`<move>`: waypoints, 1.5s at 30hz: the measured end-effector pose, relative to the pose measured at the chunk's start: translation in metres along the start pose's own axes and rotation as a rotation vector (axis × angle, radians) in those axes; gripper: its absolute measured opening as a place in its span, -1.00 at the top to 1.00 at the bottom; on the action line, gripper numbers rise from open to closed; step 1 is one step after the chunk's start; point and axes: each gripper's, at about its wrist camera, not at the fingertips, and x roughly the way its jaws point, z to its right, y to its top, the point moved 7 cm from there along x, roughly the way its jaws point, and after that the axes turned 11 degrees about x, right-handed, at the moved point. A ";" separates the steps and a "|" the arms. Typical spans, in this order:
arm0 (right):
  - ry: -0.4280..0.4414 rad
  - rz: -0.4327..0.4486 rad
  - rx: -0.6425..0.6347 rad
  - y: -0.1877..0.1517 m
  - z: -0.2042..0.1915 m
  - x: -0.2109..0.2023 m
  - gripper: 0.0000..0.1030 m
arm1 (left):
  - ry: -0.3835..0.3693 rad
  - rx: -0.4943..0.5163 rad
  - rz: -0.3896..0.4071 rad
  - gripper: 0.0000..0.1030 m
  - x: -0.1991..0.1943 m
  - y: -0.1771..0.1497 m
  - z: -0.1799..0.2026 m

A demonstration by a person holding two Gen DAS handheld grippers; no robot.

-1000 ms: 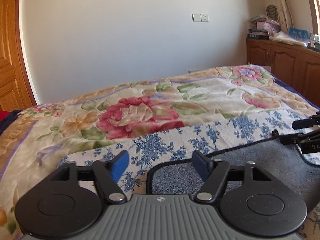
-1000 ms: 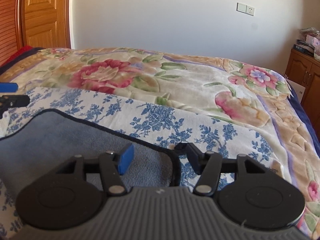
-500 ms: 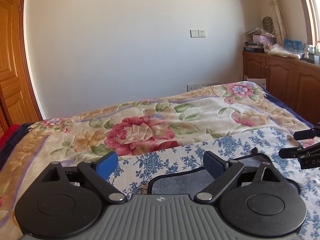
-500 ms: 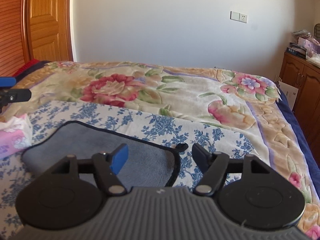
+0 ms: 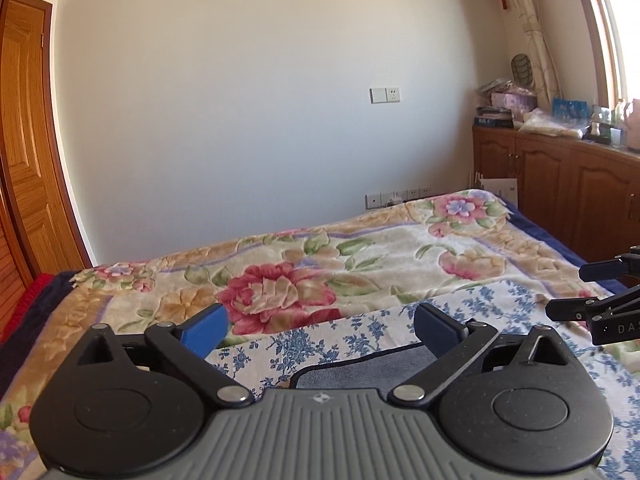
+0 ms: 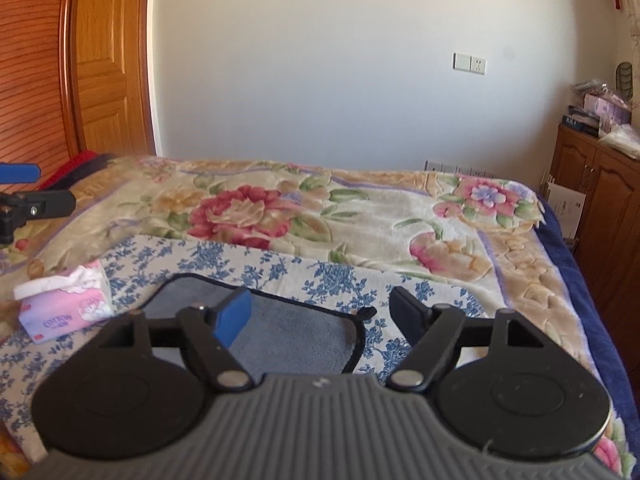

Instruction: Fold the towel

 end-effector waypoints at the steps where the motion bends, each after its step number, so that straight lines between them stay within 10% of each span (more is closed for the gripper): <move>1: 0.001 0.006 0.001 0.001 -0.001 -0.005 -0.53 | 0.002 0.000 0.005 -1.00 -0.007 0.002 0.001; 19: -0.005 0.077 0.005 0.008 -0.018 -0.074 -0.94 | 0.022 -0.002 0.036 -1.00 -0.092 0.012 -0.003; 45: -0.011 0.096 -0.003 -0.019 -0.028 -0.128 -1.00 | 0.044 -0.037 0.010 -1.00 -0.151 -0.024 -0.006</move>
